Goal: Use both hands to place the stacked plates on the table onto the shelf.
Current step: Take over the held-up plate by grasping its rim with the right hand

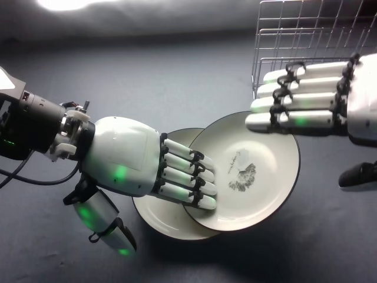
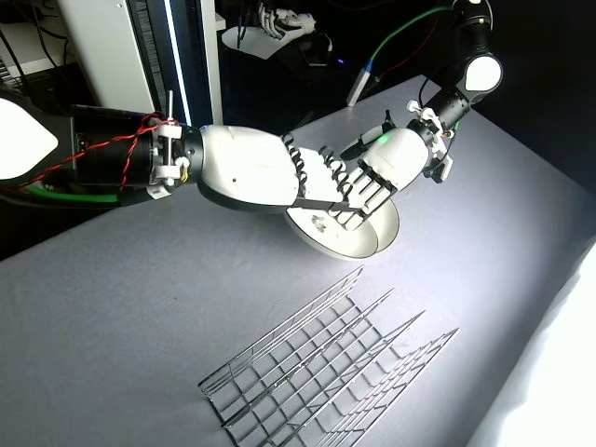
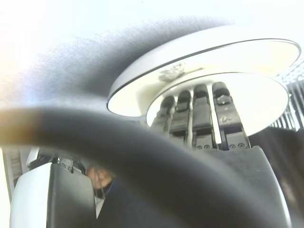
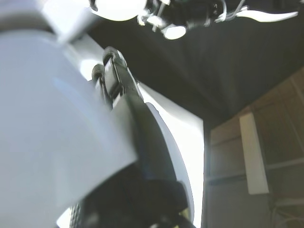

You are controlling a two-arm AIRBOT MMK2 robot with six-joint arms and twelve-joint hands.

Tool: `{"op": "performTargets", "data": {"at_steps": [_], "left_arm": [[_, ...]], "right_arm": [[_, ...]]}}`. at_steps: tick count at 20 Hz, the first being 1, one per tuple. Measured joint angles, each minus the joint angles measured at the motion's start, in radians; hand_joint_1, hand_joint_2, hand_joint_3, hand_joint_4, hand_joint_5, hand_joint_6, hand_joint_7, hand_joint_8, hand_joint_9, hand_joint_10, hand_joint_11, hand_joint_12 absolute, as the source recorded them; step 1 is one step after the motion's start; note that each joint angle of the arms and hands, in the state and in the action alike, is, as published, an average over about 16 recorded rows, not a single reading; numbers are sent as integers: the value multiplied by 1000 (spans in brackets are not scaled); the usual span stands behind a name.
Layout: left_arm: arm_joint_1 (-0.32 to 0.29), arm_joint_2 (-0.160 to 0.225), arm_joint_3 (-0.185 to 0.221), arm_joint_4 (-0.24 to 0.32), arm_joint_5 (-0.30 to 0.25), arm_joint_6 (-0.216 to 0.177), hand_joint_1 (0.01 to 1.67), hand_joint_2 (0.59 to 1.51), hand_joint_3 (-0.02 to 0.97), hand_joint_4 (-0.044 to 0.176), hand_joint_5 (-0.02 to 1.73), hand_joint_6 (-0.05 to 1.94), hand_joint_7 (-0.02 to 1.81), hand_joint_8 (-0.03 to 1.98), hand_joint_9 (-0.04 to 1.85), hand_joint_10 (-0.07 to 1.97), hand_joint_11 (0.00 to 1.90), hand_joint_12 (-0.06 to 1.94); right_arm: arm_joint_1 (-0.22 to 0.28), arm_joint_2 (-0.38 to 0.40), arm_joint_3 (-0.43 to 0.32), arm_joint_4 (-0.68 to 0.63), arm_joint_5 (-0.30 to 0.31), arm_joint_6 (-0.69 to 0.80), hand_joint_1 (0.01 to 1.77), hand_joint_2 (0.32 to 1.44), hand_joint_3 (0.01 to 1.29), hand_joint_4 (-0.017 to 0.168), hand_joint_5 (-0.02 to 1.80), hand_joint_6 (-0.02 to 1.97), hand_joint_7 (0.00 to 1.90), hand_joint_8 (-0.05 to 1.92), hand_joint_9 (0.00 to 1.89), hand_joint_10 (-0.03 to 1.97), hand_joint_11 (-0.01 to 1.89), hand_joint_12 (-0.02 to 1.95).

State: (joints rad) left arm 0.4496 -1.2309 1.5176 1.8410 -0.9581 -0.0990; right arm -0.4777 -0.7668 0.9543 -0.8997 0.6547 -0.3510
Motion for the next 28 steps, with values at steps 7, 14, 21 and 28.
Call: {"op": "performTargets", "data": {"at_steps": [7, 14, 21, 28], "left_arm": [[-8, -9, 7, 5, 0, -2, 13, 1130, 25, -9, -12, -32, -13, -24, 12, 2, 15, -8], [-11, -11, 8, 8, -1, -4, 13, 1130, 22, -9, -12, -32, -13, -24, 12, 3, 15, -9], [-13, -13, 12, 10, -3, -4, 14, 1131, 21, -9, -12, -32, -13, -24, 13, 2, 15, -10], [-16, -16, 18, 12, -6, -4, 14, 1131, 21, -9, -12, -31, -13, -24, 13, 2, 15, -10]], "right_arm": [[-26, -18, 1, -28, -23, 14, 1114, 1006, 22, 4, 16, 6, 13, 27, 20, 7, 21, 114], [-47, -57, 8, -38, -62, 23, 1160, 996, 22, 3, 16, 6, 12, 27, 21, 7, 21, 272], [-68, -107, 41, -48, -84, 25, 1153, 1012, 22, 3, 17, 7, 12, 27, 21, 6, 20, 345], [-81, -171, 97, -60, -89, 24, 1131, 1035, 22, 3, 17, 7, 12, 27, 20, 7, 19, 350]]}}
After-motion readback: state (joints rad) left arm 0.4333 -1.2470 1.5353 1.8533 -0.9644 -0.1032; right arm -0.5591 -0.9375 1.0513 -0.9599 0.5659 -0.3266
